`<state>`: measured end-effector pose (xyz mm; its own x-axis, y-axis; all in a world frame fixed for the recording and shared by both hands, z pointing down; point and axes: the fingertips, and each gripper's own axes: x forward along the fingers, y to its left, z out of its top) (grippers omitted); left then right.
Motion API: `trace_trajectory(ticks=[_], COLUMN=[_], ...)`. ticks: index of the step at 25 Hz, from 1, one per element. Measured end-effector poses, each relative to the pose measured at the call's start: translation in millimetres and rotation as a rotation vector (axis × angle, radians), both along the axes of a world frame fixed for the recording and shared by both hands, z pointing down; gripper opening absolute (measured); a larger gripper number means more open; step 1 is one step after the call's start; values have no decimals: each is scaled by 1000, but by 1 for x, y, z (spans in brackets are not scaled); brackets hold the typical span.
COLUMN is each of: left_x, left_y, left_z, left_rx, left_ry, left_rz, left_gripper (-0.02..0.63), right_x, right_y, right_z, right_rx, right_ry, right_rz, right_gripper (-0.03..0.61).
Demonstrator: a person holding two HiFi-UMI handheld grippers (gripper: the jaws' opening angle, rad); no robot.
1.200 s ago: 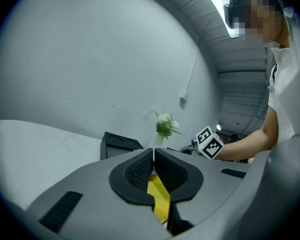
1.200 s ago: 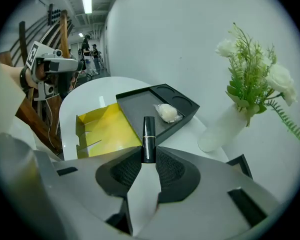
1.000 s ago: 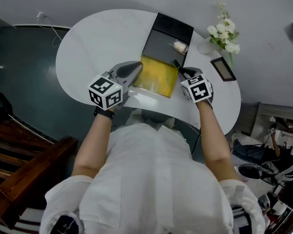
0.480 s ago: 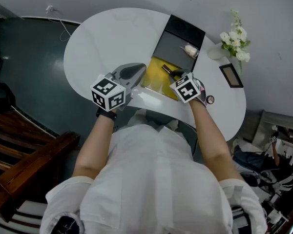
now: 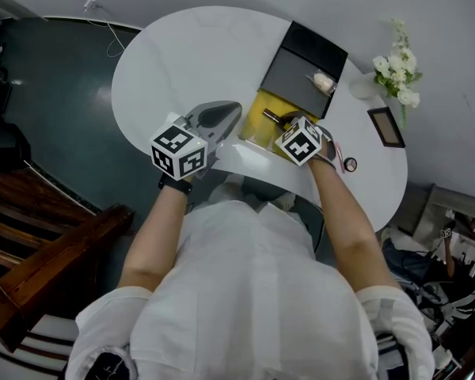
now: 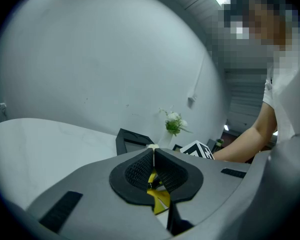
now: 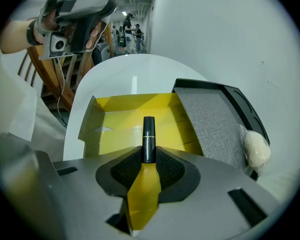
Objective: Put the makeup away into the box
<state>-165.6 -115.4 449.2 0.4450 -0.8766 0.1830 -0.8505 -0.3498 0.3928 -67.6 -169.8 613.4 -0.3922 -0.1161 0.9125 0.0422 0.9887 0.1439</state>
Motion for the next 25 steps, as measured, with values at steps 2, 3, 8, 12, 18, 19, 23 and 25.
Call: trace_trajectory(ticks=[2,3,8,12,18,19,23,25], left_x=[0,1,1,1,2,2,1,2], left_y=[-1,-1,-3,-3,-6,-7,-7,-7], left_z=[2,2,5,4,3,3,1,0], left_rx=[-4,-6,-14,-14,-15,-13,-11,-10], left_ry=[-1,-1,-2,-2,-4,-6,-8,-8], left_rz=[1,1,3,3,3,4,4,7], left_gripper=[23,23,23,23,23,23,23,23], right_x=[0,0,-2,-5,-3,-3,-4,-4], right_y=[0,-1,-4,-4,-5,-5,-6,-6], right_z=[5,7,8,7,8,8,7,5], right_rx=[7,10,12,28,20,19,-1,-7], right_ry=[11,14,13,12,13,13,3,-6], right_rz=[-25,-36,-54,-79,-86,-86,-64,-50], right_gripper=[81,81,81,81,81,81,105,112])
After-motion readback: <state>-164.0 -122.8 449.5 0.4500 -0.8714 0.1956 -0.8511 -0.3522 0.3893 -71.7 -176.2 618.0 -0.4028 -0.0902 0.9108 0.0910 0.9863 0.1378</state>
